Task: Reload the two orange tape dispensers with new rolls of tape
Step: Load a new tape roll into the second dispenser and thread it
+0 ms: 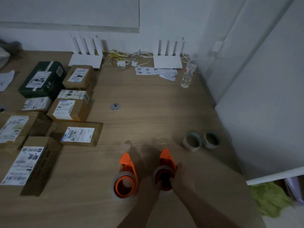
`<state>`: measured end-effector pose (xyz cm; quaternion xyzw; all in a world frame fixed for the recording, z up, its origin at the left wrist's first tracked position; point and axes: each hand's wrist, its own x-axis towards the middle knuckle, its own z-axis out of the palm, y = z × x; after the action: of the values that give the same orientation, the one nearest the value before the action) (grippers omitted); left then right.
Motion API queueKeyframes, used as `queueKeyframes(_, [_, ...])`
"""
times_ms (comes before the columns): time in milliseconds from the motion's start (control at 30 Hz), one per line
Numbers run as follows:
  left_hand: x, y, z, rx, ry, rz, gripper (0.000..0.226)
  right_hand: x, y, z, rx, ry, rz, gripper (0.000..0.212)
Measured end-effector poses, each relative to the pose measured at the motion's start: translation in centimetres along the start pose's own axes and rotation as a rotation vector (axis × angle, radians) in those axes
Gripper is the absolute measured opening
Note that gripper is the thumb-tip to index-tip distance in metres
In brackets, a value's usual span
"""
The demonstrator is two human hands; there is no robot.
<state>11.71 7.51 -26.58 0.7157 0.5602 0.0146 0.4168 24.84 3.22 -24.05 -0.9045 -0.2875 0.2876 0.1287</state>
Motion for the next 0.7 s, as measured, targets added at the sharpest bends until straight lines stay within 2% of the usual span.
queueKeyframes(167, [0.2,-0.2,0.4,-0.088,-0.045,-0.042,0.049,-0.4,0.3,0.1,0.058,-0.011,0.003,0.039])
queueKeyframes(267, [-0.5,0.0,0.1,-0.158,-0.082,-0.092,0.073,-1.0,0.4,-0.1,0.081,-0.038,0.027,0.045])
queueKeyframes(367, [-1.0,0.2,-0.6,-0.148,-0.088,-0.032,0.085,-1.4,0.4,-0.2,0.154,-0.024,0.046,0.058])
queueKeyframes(567, [-2.3,1.2,-2.6,-0.184,0.044,0.013,0.064,-3.7,0.1,-1.9,0.255,0.079,-0.021,0.057])
queueKeyframes(633, [-3.0,1.5,-3.1,-0.202,0.086,0.009,0.056,-4.7,0.1,-3.2,0.252,0.090,-0.085,0.045])
queueKeyframes(700, [-3.9,2.0,-3.3,-0.216,0.125,0.007,0.048,-6.0,0.4,-4.5,0.283,0.100,-0.158,0.024])
